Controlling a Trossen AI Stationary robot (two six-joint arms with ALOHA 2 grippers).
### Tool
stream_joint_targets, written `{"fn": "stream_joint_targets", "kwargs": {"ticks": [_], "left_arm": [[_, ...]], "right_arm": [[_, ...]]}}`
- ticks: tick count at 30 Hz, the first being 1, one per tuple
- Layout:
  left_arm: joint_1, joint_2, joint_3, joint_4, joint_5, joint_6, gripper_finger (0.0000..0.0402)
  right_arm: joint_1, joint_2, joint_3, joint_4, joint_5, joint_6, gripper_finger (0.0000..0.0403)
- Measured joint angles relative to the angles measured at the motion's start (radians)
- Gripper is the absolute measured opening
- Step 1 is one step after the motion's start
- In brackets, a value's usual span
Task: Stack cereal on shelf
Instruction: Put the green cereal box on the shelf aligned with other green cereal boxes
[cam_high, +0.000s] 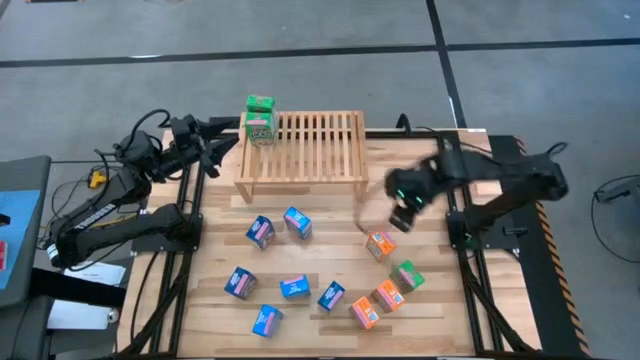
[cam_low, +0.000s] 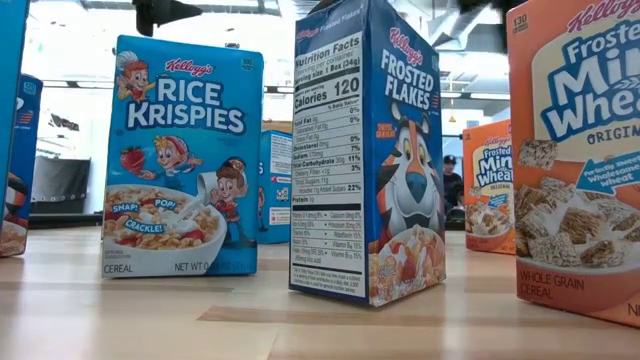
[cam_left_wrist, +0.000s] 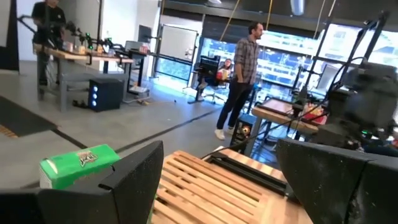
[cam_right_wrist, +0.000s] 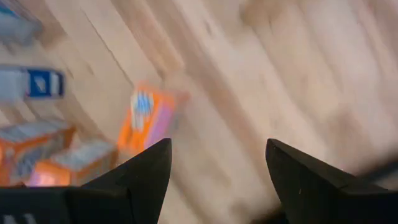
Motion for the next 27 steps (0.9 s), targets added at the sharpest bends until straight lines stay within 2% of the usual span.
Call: {"fn": "stream_joint_targets", "kwargs": {"ticks": [4, 10, 11, 13, 15, 16, 21, 24, 27], "left_arm": [[0.0, 0.0, 0.0, -0.033, 0.0, -0.033, 0.0302], [0.0, 0.0, 0.0, -0.069, 0.062, -0.06, 0.0302], [0.0, 0.0, 0.0, -0.069, 0.075, -0.057, 0.0302], [0.0, 0.0, 0.0, -0.069, 0.087, -0.044, 0.0302], [0.0, 0.0, 0.0, -0.069, 0.087, -0.04, 0.0302], [0.0, 0.0, 0.0, -0.069, 0.087, -0.04, 0.0302], [0.0, 0.0, 0.0, -0.069, 0.114, -0.034, 0.0302], [0.0, 0.0, 0.0, -0.069, 0.129, -0.034, 0.0302], [0.0, 0.0, 0.0, -0.069, 0.131, -0.044, 0.0302]], "right_arm": [[0.171, -0.063, -0.036, -0.086, 0.017, 0.272, 0.0286], [0.364, -0.068, -0.066, -0.089, 0.025, 0.549, 0.0286], [0.4, -0.061, -0.074, -0.087, 0.051, 0.588, 0.0286], [0.489, -0.039, -0.077, -0.075, 0.168, 0.689, 0.0286], [0.585, -0.029, -0.077, -0.081, 0.286, 0.853, 0.0286], [0.629, -0.028, -0.077, -0.089, 0.311, 0.924, 0.0286], [0.809, 0.015, -0.076, -0.09, 0.341, 1.152, 0.0286], [0.886, 0.087, -0.076, -0.071, 0.393, 1.25, 0.0286], [0.946, 0.166, -0.076, -0.068, 0.391, 1.363, 0.0286]]}}
